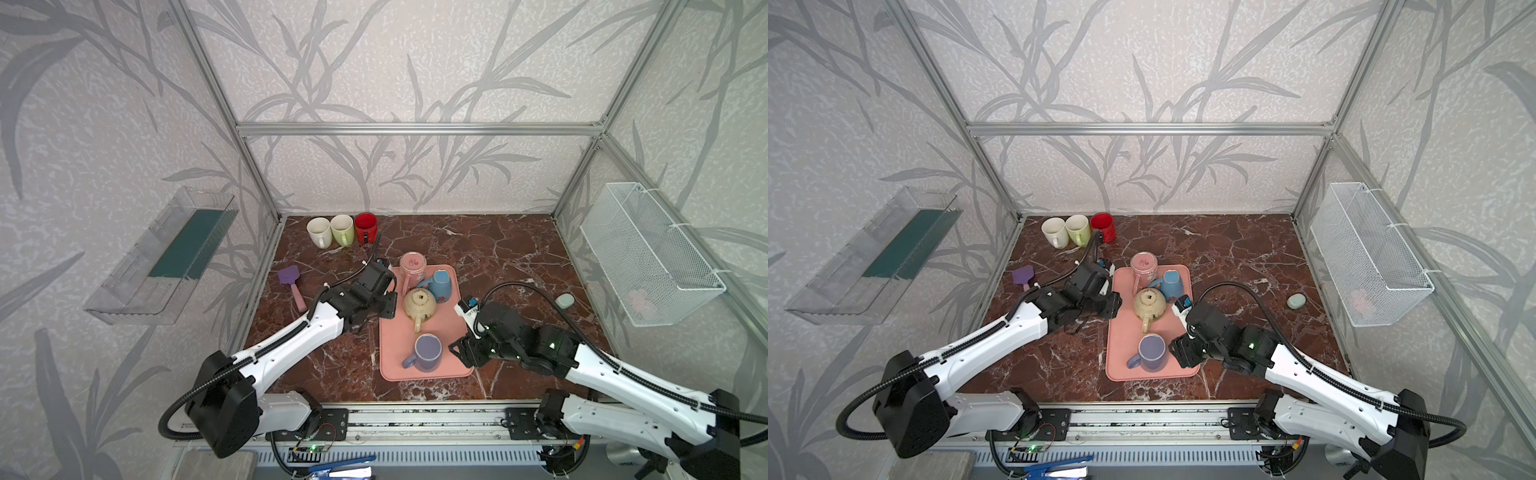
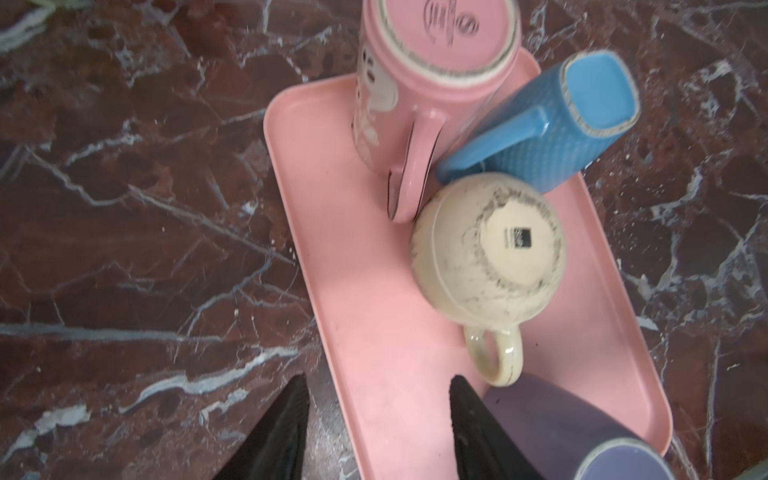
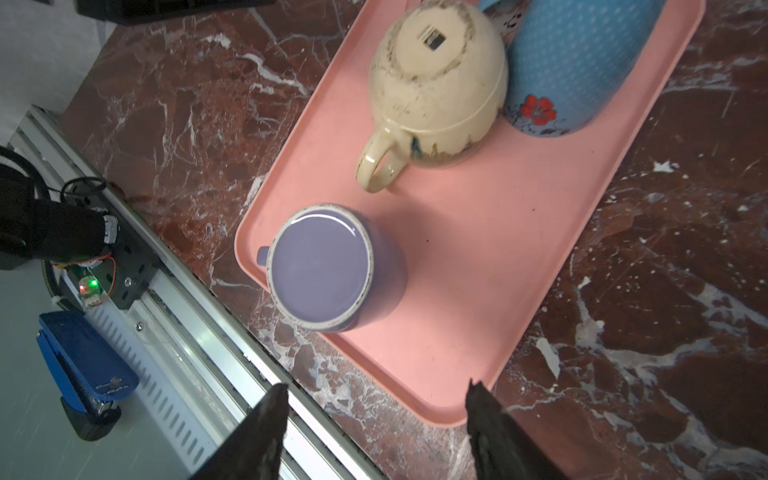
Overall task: Turn the mug right side up
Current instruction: 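Swing the left gripper back while the right gripper moves over the lavender mug, then lower the right gripper onto the upside-down lavender mug's base and close it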
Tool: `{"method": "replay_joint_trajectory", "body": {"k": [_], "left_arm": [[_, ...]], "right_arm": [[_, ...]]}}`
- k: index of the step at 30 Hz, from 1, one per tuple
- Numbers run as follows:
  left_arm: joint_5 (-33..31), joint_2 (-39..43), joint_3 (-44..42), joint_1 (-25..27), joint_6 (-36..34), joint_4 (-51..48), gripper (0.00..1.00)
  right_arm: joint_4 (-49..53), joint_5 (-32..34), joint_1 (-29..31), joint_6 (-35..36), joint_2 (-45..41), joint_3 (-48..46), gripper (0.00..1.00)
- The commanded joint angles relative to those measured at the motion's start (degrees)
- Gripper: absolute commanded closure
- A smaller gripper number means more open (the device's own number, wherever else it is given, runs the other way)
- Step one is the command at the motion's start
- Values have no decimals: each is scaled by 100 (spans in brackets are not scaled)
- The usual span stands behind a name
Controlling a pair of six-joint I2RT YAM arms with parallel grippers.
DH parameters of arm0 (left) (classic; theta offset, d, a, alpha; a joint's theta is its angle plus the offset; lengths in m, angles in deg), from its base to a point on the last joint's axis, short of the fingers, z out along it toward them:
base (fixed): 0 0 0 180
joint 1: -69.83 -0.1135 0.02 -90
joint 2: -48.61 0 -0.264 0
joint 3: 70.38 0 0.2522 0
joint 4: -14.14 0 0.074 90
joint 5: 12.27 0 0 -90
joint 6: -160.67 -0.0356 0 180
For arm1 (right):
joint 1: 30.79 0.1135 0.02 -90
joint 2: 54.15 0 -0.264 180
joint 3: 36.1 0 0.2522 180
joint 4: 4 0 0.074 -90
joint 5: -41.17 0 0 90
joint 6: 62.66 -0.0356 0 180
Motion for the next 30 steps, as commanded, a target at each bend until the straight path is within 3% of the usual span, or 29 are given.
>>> {"method": "replay_joint_trajectory", "body": {"k": [1, 5, 16, 30], "left_arm": [[-53, 400, -290, 61, 286, 132, 47], [-97, 625, -606, 128, 388, 240, 49], [-31, 613, -1074, 161, 515, 532, 52], [94, 464, -1664, 418, 858, 1138, 61]], "right_arm": [[162, 326, 412, -523, 33, -254, 33], [-172, 318, 707, -854, 223, -520, 33], [-1159, 110, 743, -975, 1359, -390, 33], [-2102, -274, -118, -1144, 2019, -283, 33]]}}
